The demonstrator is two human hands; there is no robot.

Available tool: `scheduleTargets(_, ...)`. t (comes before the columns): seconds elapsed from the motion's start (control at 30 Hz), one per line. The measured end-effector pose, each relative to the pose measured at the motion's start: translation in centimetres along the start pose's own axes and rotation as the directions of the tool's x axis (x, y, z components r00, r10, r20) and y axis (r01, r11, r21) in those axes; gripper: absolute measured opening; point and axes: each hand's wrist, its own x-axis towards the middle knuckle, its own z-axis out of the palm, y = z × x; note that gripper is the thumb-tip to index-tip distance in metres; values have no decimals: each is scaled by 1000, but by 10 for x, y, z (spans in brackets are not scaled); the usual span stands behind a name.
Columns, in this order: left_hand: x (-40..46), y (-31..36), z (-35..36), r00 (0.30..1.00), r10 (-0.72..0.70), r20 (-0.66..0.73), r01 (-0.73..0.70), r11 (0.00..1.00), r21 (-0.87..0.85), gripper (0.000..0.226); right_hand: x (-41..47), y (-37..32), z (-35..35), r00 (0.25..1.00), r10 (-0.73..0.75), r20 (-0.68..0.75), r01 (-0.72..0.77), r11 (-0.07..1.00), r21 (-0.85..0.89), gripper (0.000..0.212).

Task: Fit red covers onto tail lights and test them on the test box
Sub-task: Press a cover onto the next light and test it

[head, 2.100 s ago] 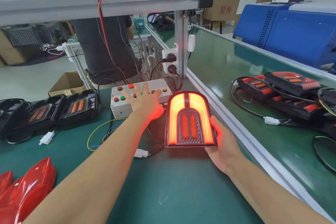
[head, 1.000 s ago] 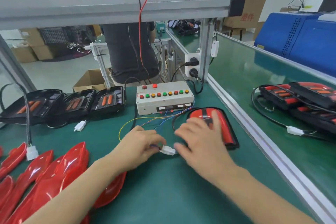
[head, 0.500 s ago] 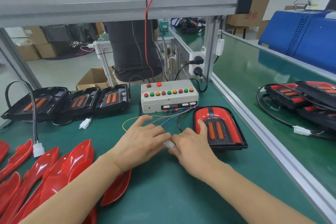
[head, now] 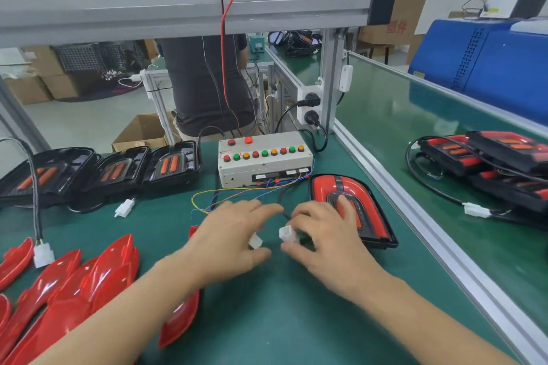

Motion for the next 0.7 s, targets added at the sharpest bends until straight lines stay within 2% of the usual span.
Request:
scheduleTargets(0.03, 3, 11, 2, 996, -78, 53, 86, 982, -169, 69, -2, 1, -3, 997, 45, -64, -37, 993, 111, 12)
scheduleTargets(0.07, 7, 20, 4, 980, -156, 121, 189, 919, -346, 72, -4, 1, -5, 983, 113, -143, -81, 975, 207, 10)
scheduleTargets(0.1, 12, 29, 5, 954, -221, 204, 296, 810, -507, 72, -5, 2, -7, 955, 189, -230, -128, 957, 259, 13)
scheduleTargets(0.17, 24, 39, 8, 894, -295, 338, 446, 498, -744, 64, -8, 5, -12, 890, 315, -329, -215, 927, 306, 17)
scheduleTargets(0.23, 35, 49, 10, 831, -328, 449, 517, 157, -842, 64, -11, 9, -19, 891, 389, -236, -261, 863, 433, 18)
scheduleTargets(0.27, 39, 52, 13, 797, -349, 492, 535, 31, -844, 69, -13, 11, -23, 903, 391, -177, -268, 836, 479, 19)
scheduleTargets(0.3, 43, 55, 16, 766, -372, 524, 547, -51, -836, 74, -14, 13, -26, 912, 386, -142, -271, 823, 500, 18)
scheduleTargets(0.37, 49, 62, 19, 733, -372, 569, 558, -149, -816, 70, -16, 17, -33, 917, 384, -107, -278, 807, 520, 14)
scheduleTargets(0.43, 57, 69, 21, 726, -342, 596, 564, -199, -801, 55, -15, 20, -37, 919, 383, -89, -288, 810, 511, 12)
scheduleTargets(0.57, 75, 85, 23, 720, -404, 564, 554, -154, -818, 32, -11, 16, -33, 931, 362, -42, -334, 894, 297, 16)
scheduleTargets(0.63, 77, 87, 25, 687, -414, 598, 605, -132, -786, 35, -13, 18, -30, 905, 395, -157, -372, 915, 155, 31)
scheduleTargets(0.7, 75, 84, 29, 679, -391, 621, 627, -130, -768, 29, -15, 22, -32, 846, 466, -260, -458, 884, 93, 59)
